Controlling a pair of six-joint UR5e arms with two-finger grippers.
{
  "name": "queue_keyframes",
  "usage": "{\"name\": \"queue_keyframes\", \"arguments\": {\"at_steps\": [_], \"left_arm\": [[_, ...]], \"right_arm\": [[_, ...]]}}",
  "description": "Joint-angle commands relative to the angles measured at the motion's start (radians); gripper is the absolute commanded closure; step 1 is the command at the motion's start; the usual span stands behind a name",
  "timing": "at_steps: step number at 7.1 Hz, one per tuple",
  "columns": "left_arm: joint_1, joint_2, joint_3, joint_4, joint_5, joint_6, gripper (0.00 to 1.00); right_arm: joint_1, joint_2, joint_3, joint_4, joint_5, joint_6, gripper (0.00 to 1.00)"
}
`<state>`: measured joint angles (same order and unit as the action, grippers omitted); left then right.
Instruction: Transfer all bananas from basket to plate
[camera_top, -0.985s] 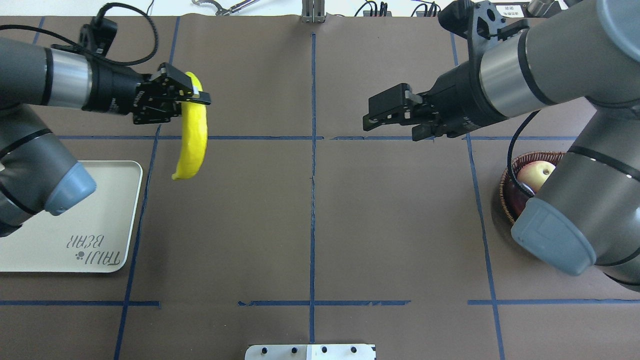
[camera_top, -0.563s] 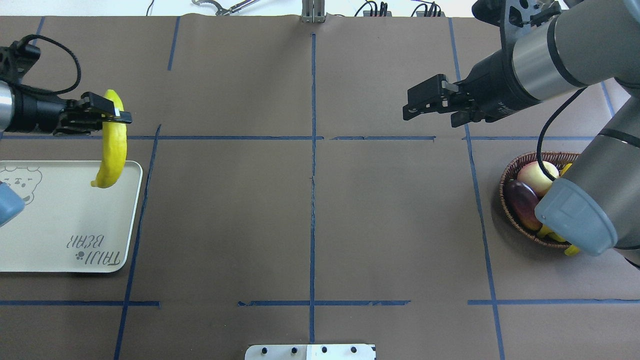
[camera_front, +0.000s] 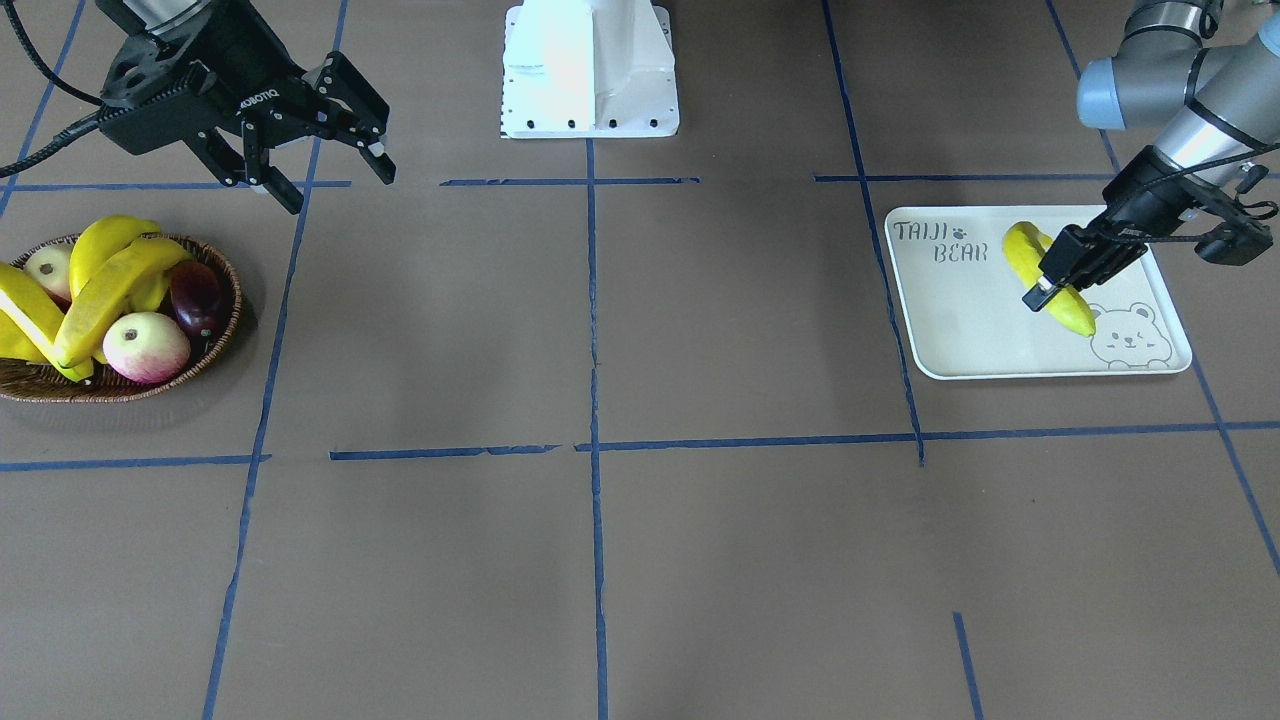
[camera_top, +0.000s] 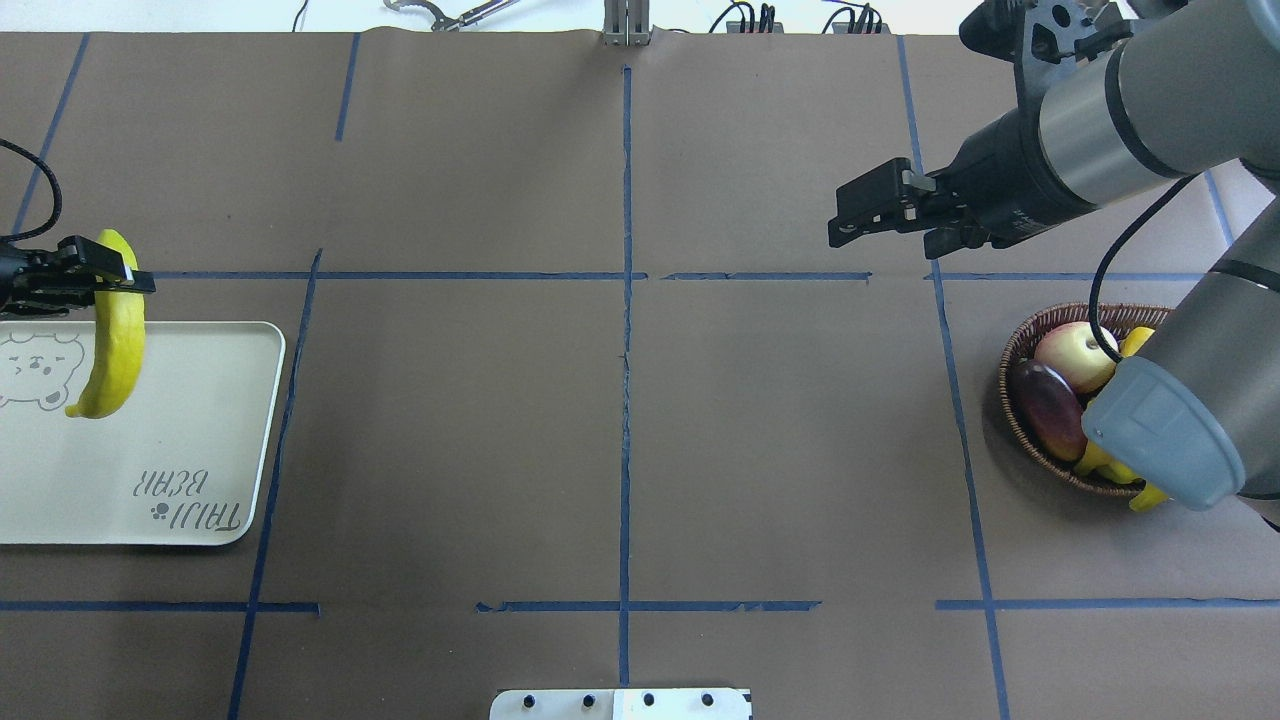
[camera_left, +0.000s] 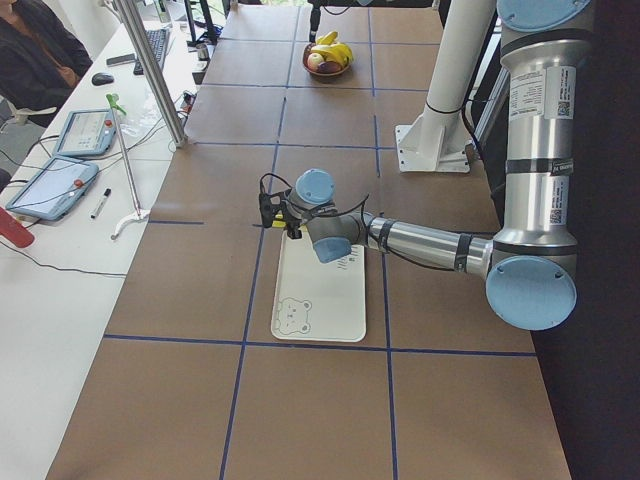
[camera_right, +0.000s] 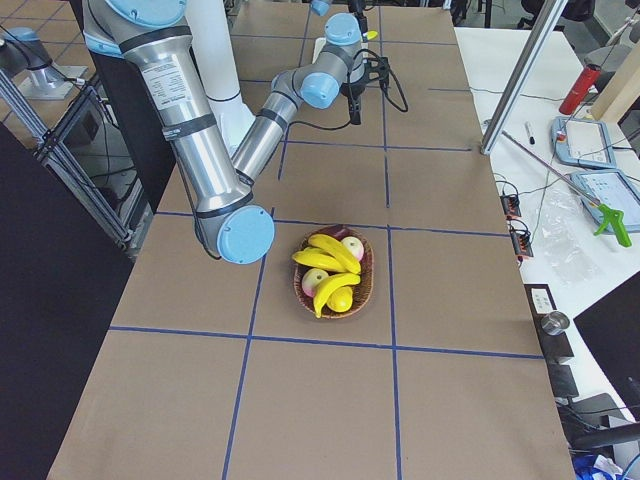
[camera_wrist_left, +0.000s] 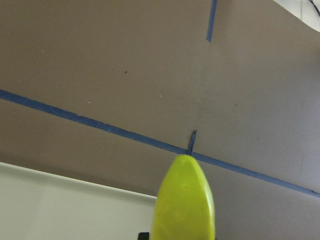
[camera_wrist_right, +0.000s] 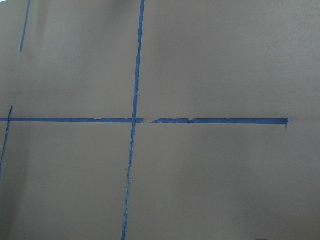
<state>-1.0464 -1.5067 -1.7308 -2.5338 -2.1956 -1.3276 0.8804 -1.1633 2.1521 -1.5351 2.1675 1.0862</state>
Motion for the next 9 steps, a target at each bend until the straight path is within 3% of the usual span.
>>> {"name": "queue_keyframes", "arguments": {"at_steps": [1,2,4,7,9], "left_arm": [[-0.045,0.040,-0.016,0.151,-0.038,0.196,1.00],[-0.094,0.043,-0.016,0.223,-0.111,0.243,1.00],[-0.099,0.092,0.006,0.314,-0.107,0.325,1.00],[-0.087,0.089,0.089,0.319,0.025,0.332,1.00],[-0.080,0.010,0.180,0.317,0.040,0.330,1.00]], "right_arm": [[0.000,-0.002,-0.003,-0.002,0.000,0.000,0.00],[-0.001,-0.007,-0.003,-0.002,0.000,0.000,0.00],[-0.001,-0.013,-0.003,-0.002,0.000,0.000,0.00],[0.024,-0.054,-0.006,-0.002,0.003,-0.009,0.00],[0.093,-0.114,-0.012,-0.003,0.056,-0.126,0.00]]}}
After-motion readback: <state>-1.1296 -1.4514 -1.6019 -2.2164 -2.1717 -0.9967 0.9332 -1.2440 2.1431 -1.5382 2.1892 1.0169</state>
